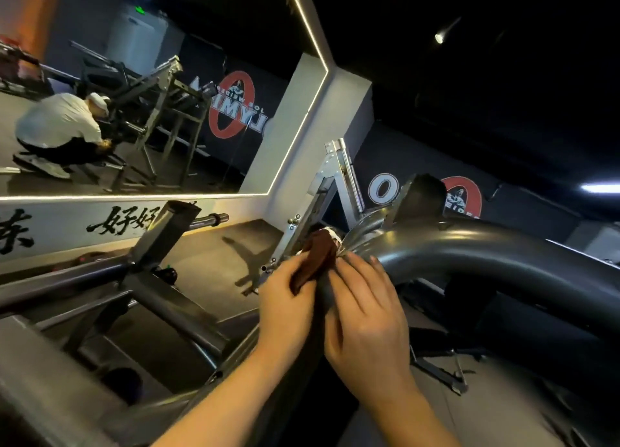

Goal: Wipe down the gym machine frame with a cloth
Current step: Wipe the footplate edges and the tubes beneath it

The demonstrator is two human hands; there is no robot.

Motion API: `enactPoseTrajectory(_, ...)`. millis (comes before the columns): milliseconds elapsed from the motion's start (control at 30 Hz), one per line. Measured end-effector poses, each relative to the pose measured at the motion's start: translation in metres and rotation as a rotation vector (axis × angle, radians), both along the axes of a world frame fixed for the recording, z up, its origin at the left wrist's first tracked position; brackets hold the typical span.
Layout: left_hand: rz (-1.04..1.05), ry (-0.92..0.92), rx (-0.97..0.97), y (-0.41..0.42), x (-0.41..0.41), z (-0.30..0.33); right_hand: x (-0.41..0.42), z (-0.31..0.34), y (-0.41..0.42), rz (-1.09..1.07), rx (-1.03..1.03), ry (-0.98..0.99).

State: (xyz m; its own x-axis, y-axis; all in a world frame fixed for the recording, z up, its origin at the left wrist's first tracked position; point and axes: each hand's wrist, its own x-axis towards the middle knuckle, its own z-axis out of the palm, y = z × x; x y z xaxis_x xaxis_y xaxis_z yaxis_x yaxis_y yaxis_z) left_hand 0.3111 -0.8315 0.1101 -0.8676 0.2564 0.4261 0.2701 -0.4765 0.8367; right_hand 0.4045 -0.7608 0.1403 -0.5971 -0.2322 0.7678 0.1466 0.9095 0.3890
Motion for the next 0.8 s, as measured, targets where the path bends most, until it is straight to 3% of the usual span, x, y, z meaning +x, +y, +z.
enactPoseTrajectory(167, 0.019, -0.029, 0.186, 0.016, -0.003, -0.036, -0.004, -0.013, 0.01, 0.017, 0.05, 0.069)
enactPoseTrajectory(433, 0.1, -0.248, 0.046, 0.027, 0.002, -0.101, -0.007, -0.021, 0.007, 0.006, 0.056, 0.129)
enactPoseTrajectory(667, 0.026, -0.091, 0.254, 0.015, 0.014, -0.081, -0.006, -0.03, 0.003, -0.054, 0.106, 0.093)
enactPoseTrajectory(733, -0.007, -0.264, 0.231, 0.014, 0.013, -0.087, -0.001, -0.029, 0.003, -0.038, 0.136, 0.045)
enactPoseTrajectory(800, 0.016, -0.563, 0.086, 0.017, 0.012, -0.096, 0.006, -0.028, 0.004, -0.024, 0.155, -0.006)
